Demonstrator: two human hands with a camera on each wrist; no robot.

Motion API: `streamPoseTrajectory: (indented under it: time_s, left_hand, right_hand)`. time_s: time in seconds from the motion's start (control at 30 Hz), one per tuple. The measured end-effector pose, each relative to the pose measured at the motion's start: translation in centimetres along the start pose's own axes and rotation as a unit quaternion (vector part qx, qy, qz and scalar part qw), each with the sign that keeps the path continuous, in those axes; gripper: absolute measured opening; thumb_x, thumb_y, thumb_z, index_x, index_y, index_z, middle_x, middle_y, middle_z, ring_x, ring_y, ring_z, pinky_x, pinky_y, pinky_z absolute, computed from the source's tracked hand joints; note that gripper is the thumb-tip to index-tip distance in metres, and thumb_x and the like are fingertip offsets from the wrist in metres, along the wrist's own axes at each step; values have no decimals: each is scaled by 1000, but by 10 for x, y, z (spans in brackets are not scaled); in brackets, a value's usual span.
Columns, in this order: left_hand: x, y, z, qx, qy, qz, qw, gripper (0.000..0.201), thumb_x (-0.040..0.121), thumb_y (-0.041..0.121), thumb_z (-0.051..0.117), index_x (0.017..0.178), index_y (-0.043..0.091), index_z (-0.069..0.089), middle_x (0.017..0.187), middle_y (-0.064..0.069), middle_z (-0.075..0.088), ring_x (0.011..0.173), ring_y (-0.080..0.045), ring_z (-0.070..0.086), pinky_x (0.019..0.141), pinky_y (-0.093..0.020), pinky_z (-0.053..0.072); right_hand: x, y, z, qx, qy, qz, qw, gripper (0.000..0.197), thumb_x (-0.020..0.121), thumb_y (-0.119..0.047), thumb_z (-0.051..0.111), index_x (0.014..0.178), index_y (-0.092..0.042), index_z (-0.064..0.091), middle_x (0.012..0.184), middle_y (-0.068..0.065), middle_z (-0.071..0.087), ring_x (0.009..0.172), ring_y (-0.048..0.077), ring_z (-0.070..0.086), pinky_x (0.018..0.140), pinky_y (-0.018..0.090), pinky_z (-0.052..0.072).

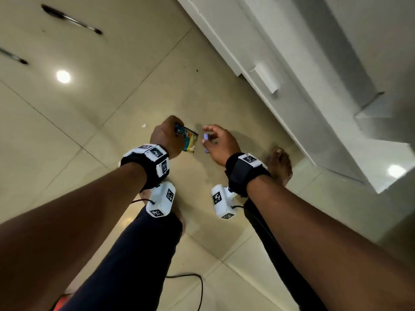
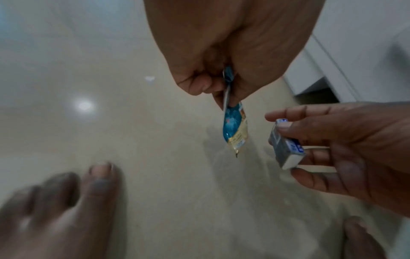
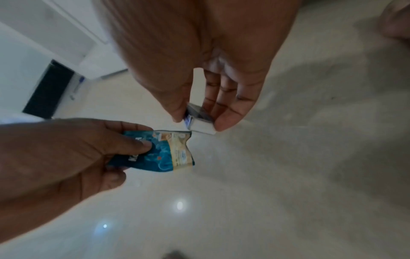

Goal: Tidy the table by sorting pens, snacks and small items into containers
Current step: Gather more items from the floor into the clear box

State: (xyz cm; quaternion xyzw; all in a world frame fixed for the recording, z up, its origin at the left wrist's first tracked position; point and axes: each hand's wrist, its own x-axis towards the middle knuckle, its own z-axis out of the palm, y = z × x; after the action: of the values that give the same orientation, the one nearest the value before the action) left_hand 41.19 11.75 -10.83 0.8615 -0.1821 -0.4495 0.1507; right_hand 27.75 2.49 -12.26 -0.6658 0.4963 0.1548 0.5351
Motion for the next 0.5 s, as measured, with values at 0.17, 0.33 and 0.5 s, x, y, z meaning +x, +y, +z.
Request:
streamPoseTrajectory:
  time_s: [0.17, 0.33, 0.5]
  left_hand:
    - [-70, 62, -86, -38, 50, 91, 994, 32, 89, 11, 57, 119, 20, 49, 86, -6, 64, 67, -24, 55, 56, -26, 39]
    - [-154, 168, -189, -71, 105, 203, 971, 23, 90, 5, 58, 91, 28, 58, 77, 1, 66, 47, -14, 63, 44, -28, 51]
    - [-220, 273, -240, -141, 115, 282, 942, 23, 91, 9, 60, 88, 32, 64, 87, 17, 68, 69, -8, 66, 48, -18, 53]
  right_hand:
    - [-94, -71, -78, 118, 66, -60, 989, 19, 89, -24, 69, 108, -24, 68, 95, -6, 68, 74, 12, 68, 75, 30, 56]
    - [-215, -163, -180, 157, 74, -174, 969, 17, 97, -23, 56, 112, -24, 66, 90, 2, 63, 65, 9, 65, 65, 37, 59]
    - [-281, -221, -290, 135, 136, -230, 954, 15, 93, -19, 66, 107, -21, 67, 99, -3, 62, 71, 13, 69, 59, 26, 56]
